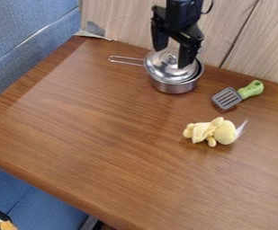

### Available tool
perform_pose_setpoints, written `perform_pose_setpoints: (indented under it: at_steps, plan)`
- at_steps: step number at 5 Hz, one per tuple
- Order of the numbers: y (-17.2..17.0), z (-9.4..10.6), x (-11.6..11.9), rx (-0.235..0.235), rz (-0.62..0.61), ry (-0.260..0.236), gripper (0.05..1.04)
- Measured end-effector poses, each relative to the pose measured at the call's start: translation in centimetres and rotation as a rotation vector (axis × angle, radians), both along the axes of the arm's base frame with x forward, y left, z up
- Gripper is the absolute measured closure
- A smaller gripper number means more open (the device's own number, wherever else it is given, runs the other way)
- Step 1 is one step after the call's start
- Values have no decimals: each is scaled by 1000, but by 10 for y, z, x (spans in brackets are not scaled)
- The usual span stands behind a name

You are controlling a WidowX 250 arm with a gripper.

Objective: Put the silver lid on the silver pot

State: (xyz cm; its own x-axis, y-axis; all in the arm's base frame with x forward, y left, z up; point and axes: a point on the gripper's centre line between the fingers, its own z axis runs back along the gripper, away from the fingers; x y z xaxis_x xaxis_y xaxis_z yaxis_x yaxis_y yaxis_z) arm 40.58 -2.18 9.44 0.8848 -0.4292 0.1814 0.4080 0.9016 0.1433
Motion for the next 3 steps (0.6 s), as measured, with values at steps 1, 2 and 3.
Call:
perform_pose_setpoints:
  at_steps: [1, 2, 3]
  plan:
    - [-2, 19, -2, -5, -10, -48, 83]
    - [-6, 47, -7, -8, -35, -113, 83]
    - [-7, 51, -8, -11, -38, -122, 83]
